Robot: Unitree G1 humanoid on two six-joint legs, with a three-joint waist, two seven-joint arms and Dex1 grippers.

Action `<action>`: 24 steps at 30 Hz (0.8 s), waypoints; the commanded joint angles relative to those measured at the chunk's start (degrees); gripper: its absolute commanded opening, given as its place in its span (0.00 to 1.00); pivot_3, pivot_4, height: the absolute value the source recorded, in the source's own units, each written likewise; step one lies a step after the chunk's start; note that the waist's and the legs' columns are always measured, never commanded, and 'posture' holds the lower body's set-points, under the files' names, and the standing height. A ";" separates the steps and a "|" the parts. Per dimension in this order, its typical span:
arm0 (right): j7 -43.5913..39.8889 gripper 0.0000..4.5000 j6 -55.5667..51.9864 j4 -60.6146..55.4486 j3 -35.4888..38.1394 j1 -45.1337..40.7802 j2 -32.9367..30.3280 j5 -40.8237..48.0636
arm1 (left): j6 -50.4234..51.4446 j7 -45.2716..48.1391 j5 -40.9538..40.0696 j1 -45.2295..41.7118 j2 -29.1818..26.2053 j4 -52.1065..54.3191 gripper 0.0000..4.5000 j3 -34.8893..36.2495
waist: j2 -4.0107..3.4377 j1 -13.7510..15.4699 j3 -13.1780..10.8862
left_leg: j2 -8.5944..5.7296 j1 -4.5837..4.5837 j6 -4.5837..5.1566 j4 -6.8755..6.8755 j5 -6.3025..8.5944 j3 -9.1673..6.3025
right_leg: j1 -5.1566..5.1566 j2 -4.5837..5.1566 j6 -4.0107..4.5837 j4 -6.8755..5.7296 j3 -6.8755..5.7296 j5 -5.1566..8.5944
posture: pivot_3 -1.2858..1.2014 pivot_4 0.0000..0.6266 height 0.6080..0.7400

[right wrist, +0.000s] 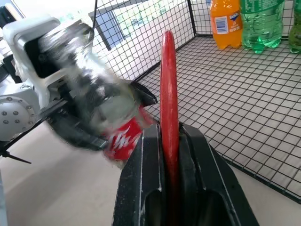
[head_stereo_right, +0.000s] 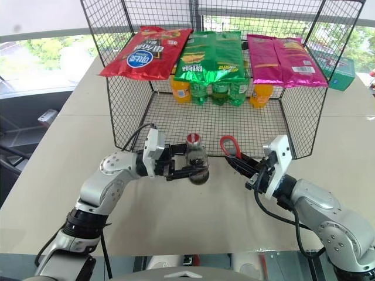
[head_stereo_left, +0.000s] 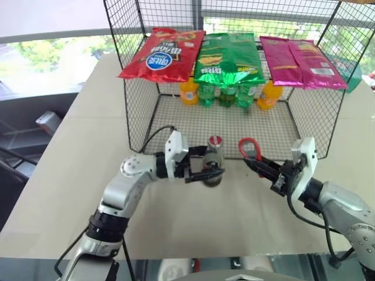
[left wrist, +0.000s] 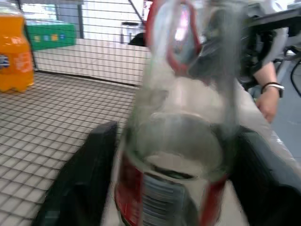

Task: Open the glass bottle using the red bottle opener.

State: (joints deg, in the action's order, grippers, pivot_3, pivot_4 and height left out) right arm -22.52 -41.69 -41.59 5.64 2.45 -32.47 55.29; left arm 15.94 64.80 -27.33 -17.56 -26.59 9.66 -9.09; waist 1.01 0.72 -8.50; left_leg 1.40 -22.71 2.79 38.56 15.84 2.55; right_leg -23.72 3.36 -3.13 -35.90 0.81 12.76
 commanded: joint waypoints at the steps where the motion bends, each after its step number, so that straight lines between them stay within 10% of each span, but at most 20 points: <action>1: -0.94 0.00 0.94 -0.73 1.20 -0.48 -0.38 0.48 | -1.62 -0.08 -0.96 0.19 0.30 2.88 0.99 0.90 | 0.00 0.00 0.00 | -0.01 0.00 0.00 0.00 0.00 -0.01 | 0.00 -0.01 -0.02 0.00 -0.01 -0.01 | 0.52 0.24 1.00; 16: -1.55 0.00 2.74 -1.61 1.25 0.55 -0.22 -2.45 | 4.19 -0.90 -7.76 -2.38 -0.37 6.73 0.99 3.43 | 0.00 -0.06 0.00 | -0.08 0.00 0.00 0.01 0.00 0.00 | 0.00 -0.02 -0.21 -0.01 -0.01 -0.12 | 0.52 0.24 1.00; 24: -4.69 0.00 14.20 -3.11 -6.16 -6.89 0.01 -18.83 | 6.71 -0.95 -9.01 -2.97 -0.53 8.32 0.39 3.06 | -0.02 -0.21 0.01 | -0.08 0.03 0.00 0.03 0.00 0.01 | 0.00 -0.06 -0.22 -0.03 0.01 -0.12 | 0.52 0.24 1.00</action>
State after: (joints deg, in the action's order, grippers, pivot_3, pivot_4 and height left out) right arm -26.45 -31.62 -42.70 1.79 -2.71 -32.26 41.90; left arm 22.06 63.34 -34.50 -20.36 -27.03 15.22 -5.97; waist 0.98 0.51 -8.48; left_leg 1.32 -22.67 2.79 38.60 15.84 2.55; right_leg -23.72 3.29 -3.35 -35.93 0.82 12.64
